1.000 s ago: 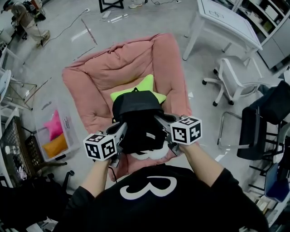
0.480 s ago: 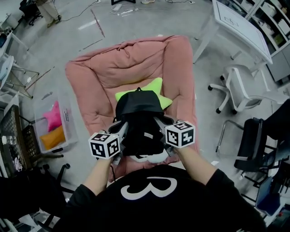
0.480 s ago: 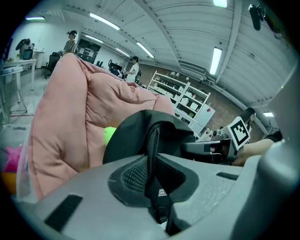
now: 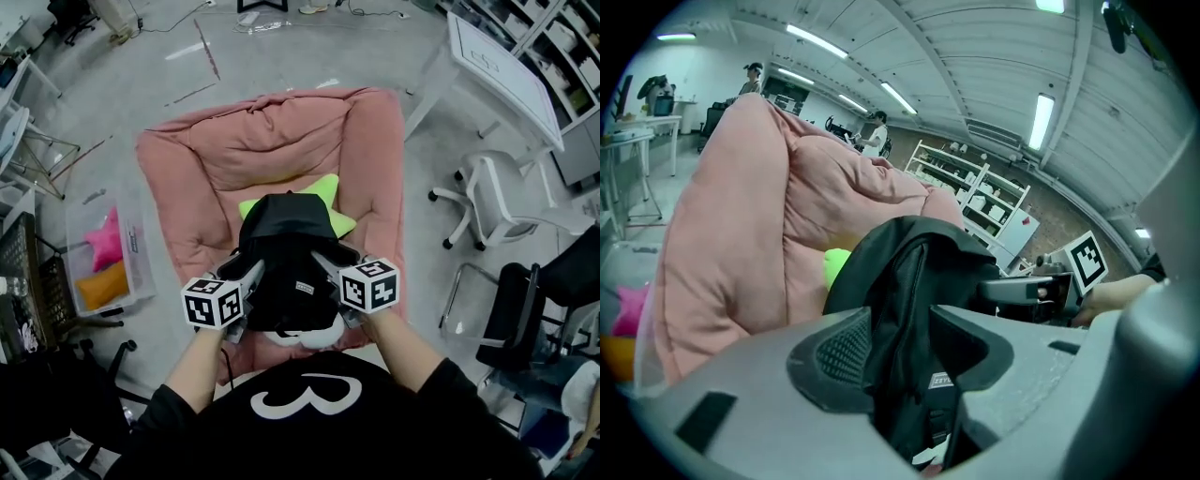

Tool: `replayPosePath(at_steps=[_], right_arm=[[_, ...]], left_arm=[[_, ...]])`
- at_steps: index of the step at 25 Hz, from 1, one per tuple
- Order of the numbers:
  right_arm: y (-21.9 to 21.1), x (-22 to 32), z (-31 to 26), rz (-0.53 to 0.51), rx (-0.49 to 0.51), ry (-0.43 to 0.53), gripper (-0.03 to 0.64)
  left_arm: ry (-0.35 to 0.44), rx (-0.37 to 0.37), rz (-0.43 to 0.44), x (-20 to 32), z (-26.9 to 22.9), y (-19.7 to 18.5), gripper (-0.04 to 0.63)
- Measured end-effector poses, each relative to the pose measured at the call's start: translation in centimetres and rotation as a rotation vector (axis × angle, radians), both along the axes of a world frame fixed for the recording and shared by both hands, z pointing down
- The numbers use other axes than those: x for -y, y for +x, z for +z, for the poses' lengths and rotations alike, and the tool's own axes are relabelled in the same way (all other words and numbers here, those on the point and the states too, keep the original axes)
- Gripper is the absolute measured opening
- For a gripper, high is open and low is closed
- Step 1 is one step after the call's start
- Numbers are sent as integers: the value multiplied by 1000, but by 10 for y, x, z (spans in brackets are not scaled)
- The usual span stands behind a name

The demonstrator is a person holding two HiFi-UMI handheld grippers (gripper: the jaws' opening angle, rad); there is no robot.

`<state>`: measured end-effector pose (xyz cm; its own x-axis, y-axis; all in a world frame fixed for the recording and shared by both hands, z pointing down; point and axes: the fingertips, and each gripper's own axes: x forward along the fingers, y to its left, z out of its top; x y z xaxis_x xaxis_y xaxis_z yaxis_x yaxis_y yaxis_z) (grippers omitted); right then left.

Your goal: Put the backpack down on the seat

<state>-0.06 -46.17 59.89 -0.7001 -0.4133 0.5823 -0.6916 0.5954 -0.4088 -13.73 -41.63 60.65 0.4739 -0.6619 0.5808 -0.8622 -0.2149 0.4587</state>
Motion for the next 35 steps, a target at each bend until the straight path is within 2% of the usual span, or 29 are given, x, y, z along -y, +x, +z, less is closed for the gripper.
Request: replayPosePath(at_steps=[3, 8, 12, 16, 19, 22, 24, 26, 31, 35], right_arm=[[8, -3, -2, 2, -23, 7, 230], [23, -12, -15, 30, -34, 37, 236], [27, -37, -33, 48, 11, 51, 235], [21, -69, -64, 5, 68, 82, 233], [11, -97, -91, -31, 118, 107, 218], [0, -123, -118, -52, 147, 148, 126], [-9, -143, -138, -77, 206, 158, 53], [-20, -164, -159, -110, 272, 165, 23], [-30, -207, -200, -123, 346, 211, 5], [-34, -235, -229, -135, 322, 290, 5]], left_arm=[[-9, -11, -20, -6, 0, -9, 212], [14, 11, 2, -21, -5, -17, 284], [8, 8, 35, -48, -15, -16, 285], [33, 24, 76, -74, -42, -16, 282], [72, -10, 115, -93, -69, -9, 246], [116, -62, 114, -110, -98, -4, 154], [156, -98, 99, -122, -120, -2, 103], [195, -113, 114, -134, -142, 1, 32], [271, -151, 202, -174, -191, 16, 9], [332, -167, 250, -198, -227, 19, 8]])
